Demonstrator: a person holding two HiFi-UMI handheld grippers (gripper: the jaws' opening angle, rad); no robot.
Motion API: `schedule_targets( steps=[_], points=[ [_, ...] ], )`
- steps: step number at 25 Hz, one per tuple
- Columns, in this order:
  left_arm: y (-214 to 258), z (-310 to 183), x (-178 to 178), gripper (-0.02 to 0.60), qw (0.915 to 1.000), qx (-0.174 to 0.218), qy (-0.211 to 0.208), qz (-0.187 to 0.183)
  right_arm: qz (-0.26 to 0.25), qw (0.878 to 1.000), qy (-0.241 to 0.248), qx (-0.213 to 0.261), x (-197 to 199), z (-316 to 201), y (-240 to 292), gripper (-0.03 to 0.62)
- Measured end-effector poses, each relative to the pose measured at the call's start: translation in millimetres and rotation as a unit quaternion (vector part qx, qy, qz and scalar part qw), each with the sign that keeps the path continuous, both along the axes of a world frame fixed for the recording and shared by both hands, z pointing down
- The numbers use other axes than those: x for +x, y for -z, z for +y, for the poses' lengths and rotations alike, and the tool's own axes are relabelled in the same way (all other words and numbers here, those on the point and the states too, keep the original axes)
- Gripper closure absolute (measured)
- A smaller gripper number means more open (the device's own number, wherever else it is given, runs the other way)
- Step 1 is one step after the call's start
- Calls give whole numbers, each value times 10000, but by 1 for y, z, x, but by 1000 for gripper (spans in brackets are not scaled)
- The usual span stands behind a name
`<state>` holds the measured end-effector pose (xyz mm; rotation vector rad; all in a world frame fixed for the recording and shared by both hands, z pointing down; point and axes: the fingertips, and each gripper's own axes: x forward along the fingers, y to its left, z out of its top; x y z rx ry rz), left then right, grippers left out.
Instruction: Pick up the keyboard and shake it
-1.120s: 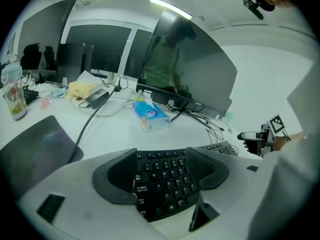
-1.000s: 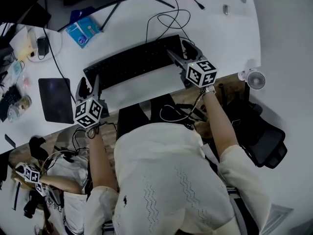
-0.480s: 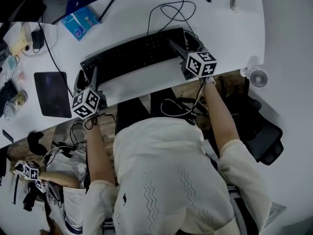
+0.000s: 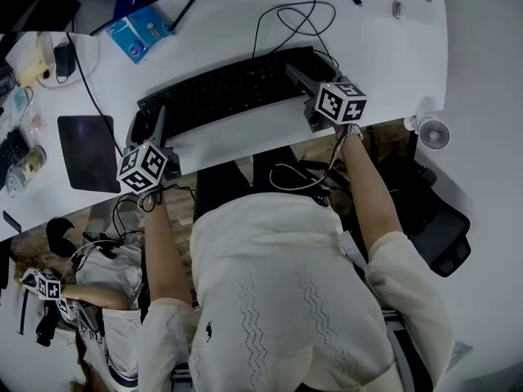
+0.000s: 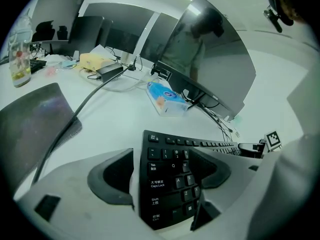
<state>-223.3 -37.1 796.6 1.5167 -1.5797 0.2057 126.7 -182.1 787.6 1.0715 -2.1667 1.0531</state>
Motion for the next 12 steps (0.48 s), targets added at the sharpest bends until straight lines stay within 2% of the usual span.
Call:
schedule_targets(
  steps=[8,12],
  points=[
    [-2,-5,4,258,9998,17,-130,-147,110,9998,105,100,-4,1,-2,227],
    [1,-8,4,255,10000,58,70,-25,119,9998,102,86,-3,0,0,227]
  ],
)
